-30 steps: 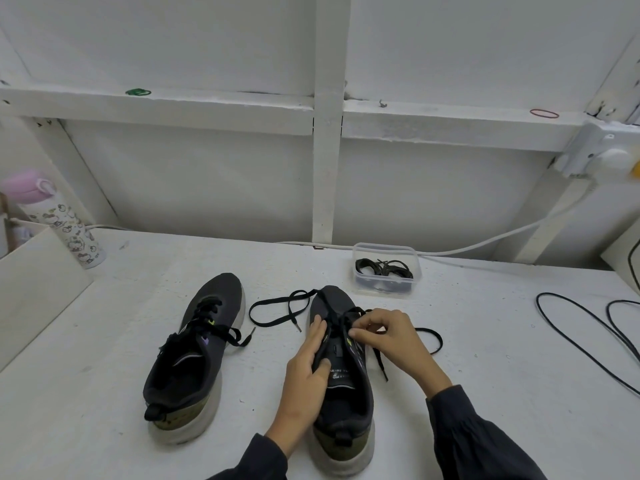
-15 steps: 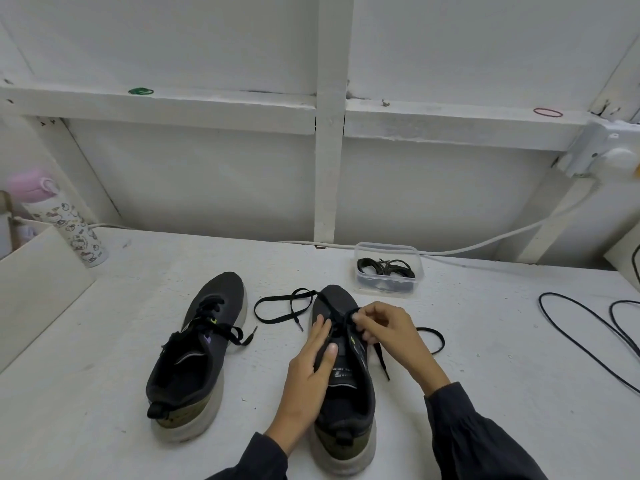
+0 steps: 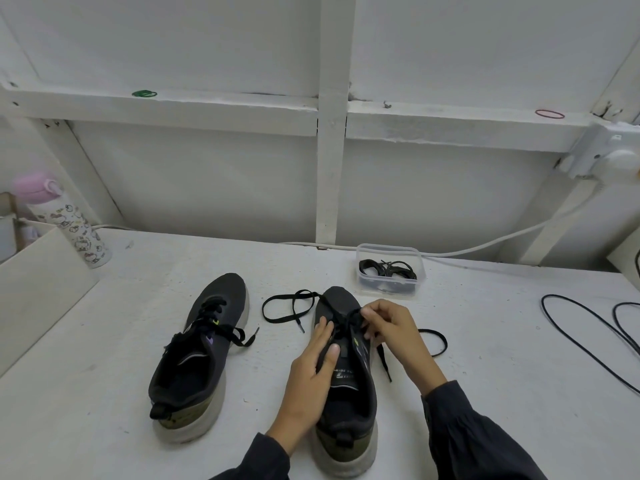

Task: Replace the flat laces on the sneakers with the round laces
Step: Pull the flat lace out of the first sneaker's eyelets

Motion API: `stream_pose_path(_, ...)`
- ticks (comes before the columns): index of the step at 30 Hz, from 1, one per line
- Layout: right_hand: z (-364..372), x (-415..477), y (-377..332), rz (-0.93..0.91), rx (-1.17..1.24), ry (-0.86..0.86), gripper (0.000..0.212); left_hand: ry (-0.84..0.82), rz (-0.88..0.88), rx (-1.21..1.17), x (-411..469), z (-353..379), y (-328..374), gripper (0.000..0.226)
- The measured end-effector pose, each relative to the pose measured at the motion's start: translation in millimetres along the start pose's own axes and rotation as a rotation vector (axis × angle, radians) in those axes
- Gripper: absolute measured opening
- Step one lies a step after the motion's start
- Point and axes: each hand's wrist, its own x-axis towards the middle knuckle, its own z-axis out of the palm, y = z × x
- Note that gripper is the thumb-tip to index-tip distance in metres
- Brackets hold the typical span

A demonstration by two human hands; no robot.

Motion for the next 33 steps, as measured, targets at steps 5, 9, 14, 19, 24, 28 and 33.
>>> stream_pose_path(5,-11.0,-4.1,4.8,0.033,0.025,-0.164,0.008,0.01,-0.003,0.0,-1.0,2.1,0.8,0.045)
stream_pose_path(9,-14.9,2.4,1.2,0.019,-0.036,-0.115,0.009,0.007,-0.011,-0.007,-1.1,2.7,0.9,0.045)
stream_pose_path(14,-12.0,2.0,-6.0,0.098,0.054,-0.049,0.02,0.032,-0.03,-0.024,-2.0,2.9,1.0,0.045)
stream_pose_path(19,-10.2,-5.5,-2.0,0.091,-0.03,-0.199,0.014,0.067,-0.036,-0.036,-2.7,4.9,-0.2,0.044)
stream_pose_path(24,-14.1,2.2,-4.5,0.062,0.059,0.054,0.016,0.067,-0.036,-0.035,-4.5,4.9,-0.6,0.044)
stream_pose_path(28,-14.1,-2.3,-6.0,0.124,0.075,-0.042,0.016,0.08,-0.032,-0.037,-4.1,5.6,-1.2,0.044)
stream_pose_path(33,-4.5,-6.4,-1.7,0.105,-0.003,-0.104,0.017,0.086,-0.031,-0.031,-3.5,5.7,-1.4,0.044)
